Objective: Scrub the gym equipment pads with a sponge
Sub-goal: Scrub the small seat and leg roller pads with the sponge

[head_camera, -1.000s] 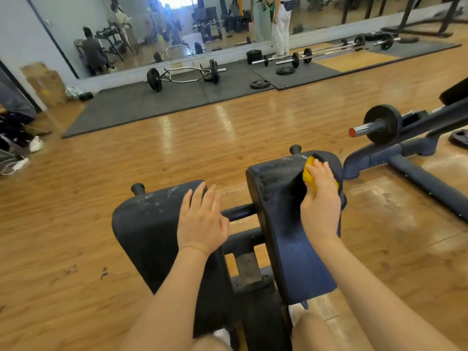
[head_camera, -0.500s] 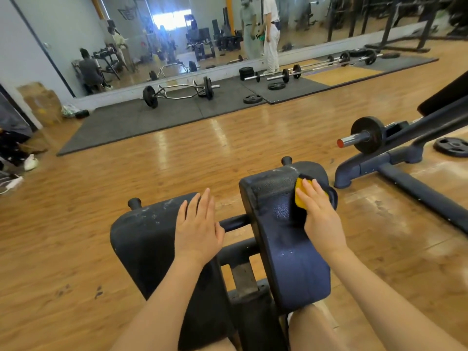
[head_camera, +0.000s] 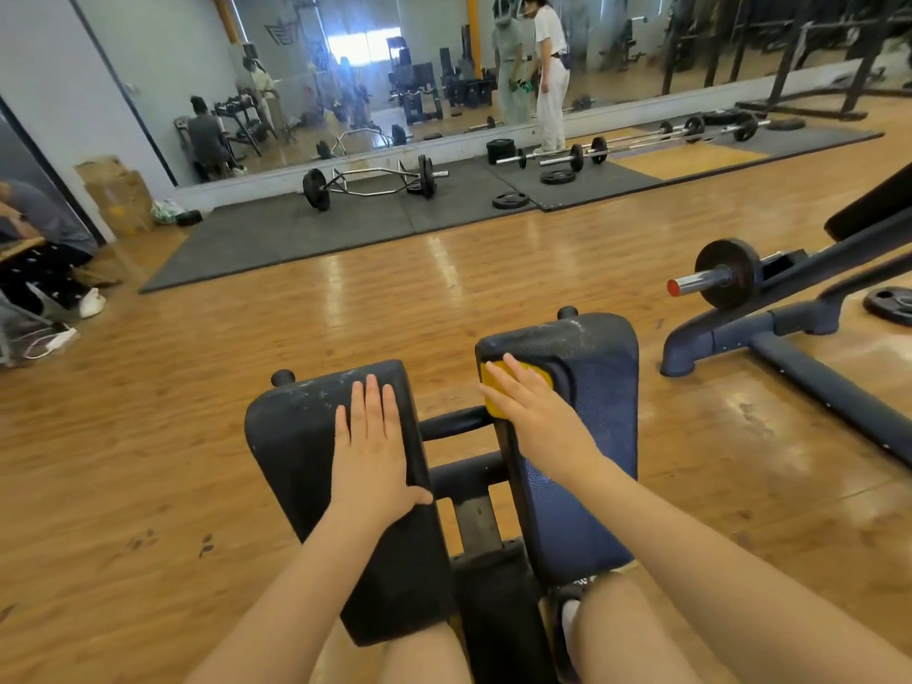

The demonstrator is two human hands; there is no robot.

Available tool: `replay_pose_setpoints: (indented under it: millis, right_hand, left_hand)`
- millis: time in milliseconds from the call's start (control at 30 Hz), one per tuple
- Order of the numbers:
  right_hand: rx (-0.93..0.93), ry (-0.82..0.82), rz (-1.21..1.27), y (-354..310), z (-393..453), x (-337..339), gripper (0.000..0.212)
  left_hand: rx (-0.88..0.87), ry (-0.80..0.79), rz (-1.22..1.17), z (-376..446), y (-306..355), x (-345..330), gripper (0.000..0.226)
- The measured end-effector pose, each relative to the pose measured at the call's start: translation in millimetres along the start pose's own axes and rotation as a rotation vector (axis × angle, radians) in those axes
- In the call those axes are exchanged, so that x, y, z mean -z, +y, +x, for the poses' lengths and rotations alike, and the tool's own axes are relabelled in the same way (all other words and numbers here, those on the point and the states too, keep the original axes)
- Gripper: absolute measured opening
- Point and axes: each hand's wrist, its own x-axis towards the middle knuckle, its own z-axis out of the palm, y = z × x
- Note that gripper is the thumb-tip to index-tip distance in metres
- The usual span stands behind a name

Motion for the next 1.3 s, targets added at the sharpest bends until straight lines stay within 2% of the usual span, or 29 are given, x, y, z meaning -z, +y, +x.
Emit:
replay_pose_setpoints:
  millis: [100,233,433,500,633,767,833,967,1033,1200,1300]
  right_hand:
    - [-0.053,0.016,0.011,17,-6,4,0.073]
    - [-0.414,0.128,0.068,58,-24,23,0.069]
    - [-0.572,0.118,0.121,49,-16,32,0.061]
    - [-0.475,0.092,0.136,33,-9,26,0.063]
    - [-0.064,-0.046,0.036,-1,-4,4,0.075]
    - [0.046,-0.046,-0.043,6,-8,1,0.077]
    - [-0.031,0.013,-0.023,20,-14,4,0.075]
    - [-0.419,0.203,0.043,58,-32,21,0.073]
    - [-0.575,0.206,0.06,66,-37,31,0.065]
    - [-0.631,0.205,0.125,55,-20,31,0.047]
    - [-0.637,0.203,0.164,48,-11,22,0.044]
  left_hand:
    - [0.013,-0.025,0.027,-2,-1,3,0.138]
    - [0.041,-0.019,0.039,-2,5,3,0.138]
    - [0.052,-0.019,0.042,-4,6,5,0.136]
    - [0.053,-0.017,0.042,-4,6,5,0.135]
    - [0.062,-0.014,0.054,-3,7,4,0.134]
    - [0.074,-0.029,0.05,-2,9,3,0.135]
    - [0.084,-0.027,0.047,-1,9,2,0.136]
    - [0.091,-0.039,0.052,-1,11,3,0.135]
    - [0.092,-0.037,0.048,-1,11,3,0.135]
    - [0.09,-0.034,0.045,-3,9,3,0.133]
    - [0.084,-0.03,0.034,-3,8,3,0.133]
